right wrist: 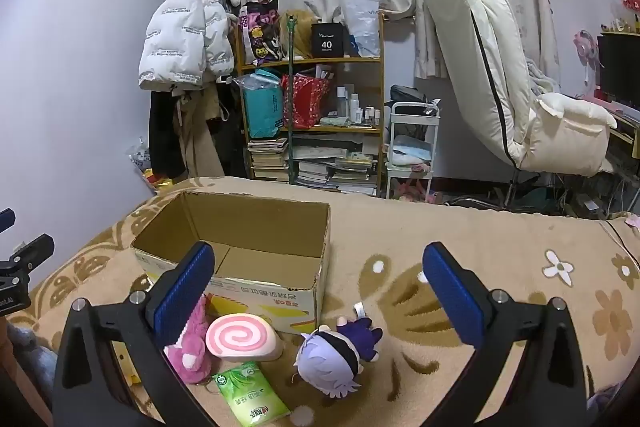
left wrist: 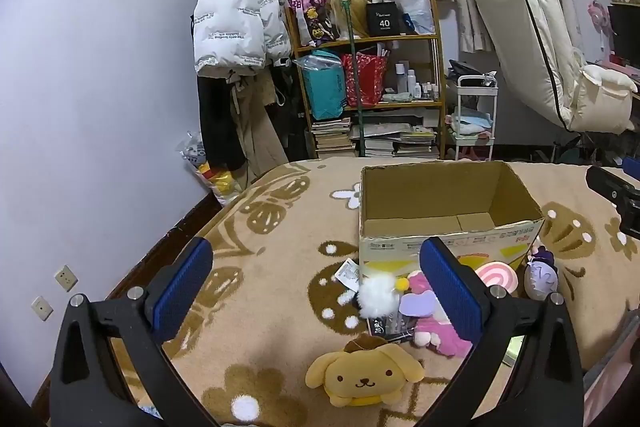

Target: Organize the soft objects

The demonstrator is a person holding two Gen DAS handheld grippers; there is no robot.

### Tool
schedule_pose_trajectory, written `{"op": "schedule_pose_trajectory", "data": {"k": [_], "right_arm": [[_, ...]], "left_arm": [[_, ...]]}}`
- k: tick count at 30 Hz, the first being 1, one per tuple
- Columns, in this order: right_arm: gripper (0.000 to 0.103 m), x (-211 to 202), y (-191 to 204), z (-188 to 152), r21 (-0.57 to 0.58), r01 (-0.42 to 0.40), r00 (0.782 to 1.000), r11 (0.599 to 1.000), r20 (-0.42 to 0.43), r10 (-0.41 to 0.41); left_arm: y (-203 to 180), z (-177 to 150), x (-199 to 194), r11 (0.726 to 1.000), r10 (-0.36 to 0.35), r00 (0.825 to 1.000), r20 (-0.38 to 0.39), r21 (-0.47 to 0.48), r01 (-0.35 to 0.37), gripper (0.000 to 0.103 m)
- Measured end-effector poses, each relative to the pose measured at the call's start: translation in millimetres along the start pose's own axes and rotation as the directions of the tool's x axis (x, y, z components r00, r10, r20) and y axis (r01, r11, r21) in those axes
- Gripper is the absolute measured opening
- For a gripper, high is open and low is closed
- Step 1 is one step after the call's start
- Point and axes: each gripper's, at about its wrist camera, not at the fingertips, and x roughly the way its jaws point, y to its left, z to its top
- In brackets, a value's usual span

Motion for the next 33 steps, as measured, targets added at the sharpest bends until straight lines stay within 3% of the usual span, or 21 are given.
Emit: {"op": "schedule_pose_trajectory", "data": {"k": [11,33], "right_arm": [[0.103,0,0,0,0.005,0.003,1.000,1.000,0.002,-0.003],[0.103,-2,1,0,0.013,0.003,1.000,1.000,0.014,-0.003]], "left_arm": [[-10,-2,-3,1.000,0.016,1.000,-0.001,0.003,-0.016,0.102],[5,-4,3,1.000,0.004,1.000,0.003,-0.001,-0.004,0.102]]}}
